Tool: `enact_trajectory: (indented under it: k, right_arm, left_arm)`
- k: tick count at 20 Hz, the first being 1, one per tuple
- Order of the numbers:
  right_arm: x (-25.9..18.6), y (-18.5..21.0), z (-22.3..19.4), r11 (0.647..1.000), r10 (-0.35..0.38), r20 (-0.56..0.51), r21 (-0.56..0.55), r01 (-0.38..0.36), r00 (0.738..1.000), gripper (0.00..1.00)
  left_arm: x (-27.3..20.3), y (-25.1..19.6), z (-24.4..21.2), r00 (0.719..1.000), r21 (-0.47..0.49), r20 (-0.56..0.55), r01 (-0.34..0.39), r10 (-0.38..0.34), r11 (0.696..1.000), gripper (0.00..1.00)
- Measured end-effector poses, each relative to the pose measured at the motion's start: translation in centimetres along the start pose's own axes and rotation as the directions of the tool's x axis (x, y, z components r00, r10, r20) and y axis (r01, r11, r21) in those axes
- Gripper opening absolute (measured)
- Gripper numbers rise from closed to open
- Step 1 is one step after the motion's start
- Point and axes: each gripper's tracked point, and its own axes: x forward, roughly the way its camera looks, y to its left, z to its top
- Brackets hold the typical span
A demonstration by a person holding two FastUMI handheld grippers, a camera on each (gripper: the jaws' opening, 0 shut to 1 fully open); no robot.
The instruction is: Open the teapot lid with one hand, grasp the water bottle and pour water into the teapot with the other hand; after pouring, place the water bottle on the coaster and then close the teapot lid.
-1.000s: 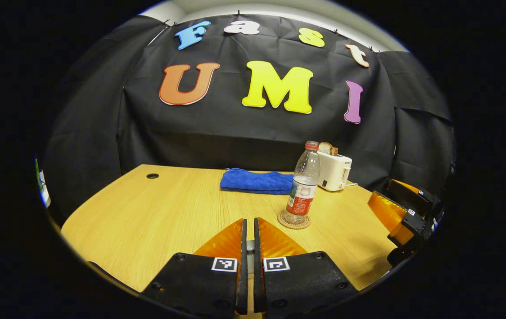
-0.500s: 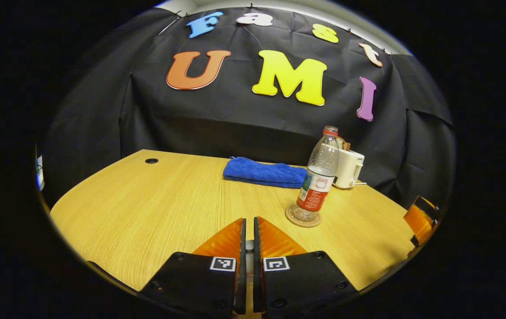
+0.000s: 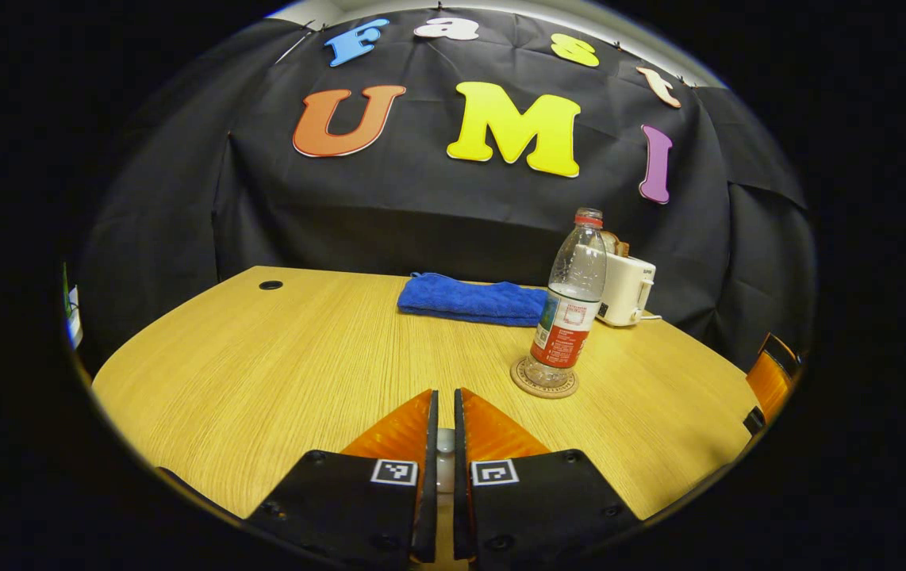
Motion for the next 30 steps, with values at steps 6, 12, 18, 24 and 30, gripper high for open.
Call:
enact_trajectory:
  k: [6, 12, 18, 24, 30]
  right_arm:
    - [-1.3, -1.8, 0.6, 1.000, -0.028, -0.016, -0.005, 0.028, 0.999, 0.95]
    - [-4.4, -3.1, 4.9, 0.996, -0.060, -0.026, -0.064, 0.058, 0.998, 0.95]
    - [-8.0, -3.7, 8.3, 0.989, -0.096, -0.044, -0.120, 0.090, 0.994, 0.95]
    - [-9.7, -5.2, 10.0, 0.981, -0.128, -0.010, -0.145, 0.125, 0.992, 0.97]
    - [-9.5, -5.6, 9.8, 0.982, -0.129, -0.005, -0.139, 0.127, 0.992, 0.95]
  left_arm:
    - [-1.9, -1.1, 0.5, 0.999, -0.029, -0.040, -0.017, 0.016, 0.999, 0.37]
    - [-8.1, -4.3, 5.8, 0.994, 0.077, 0.104, -0.050, 0.041, 0.996, 0.99]
    - [-14.9, -3.9, 9.4, 0.963, 0.068, 0.243, -0.135, 0.115, 0.989, 1.00]
    - [-18.4, -5.0, 9.9, 0.952, 0.120, 0.280, -0.159, 0.120, 0.980, 0.99]
    - [-18.3, -5.0, 9.5, 0.957, 0.122, 0.271, -0.145, 0.108, 0.982, 1.00]
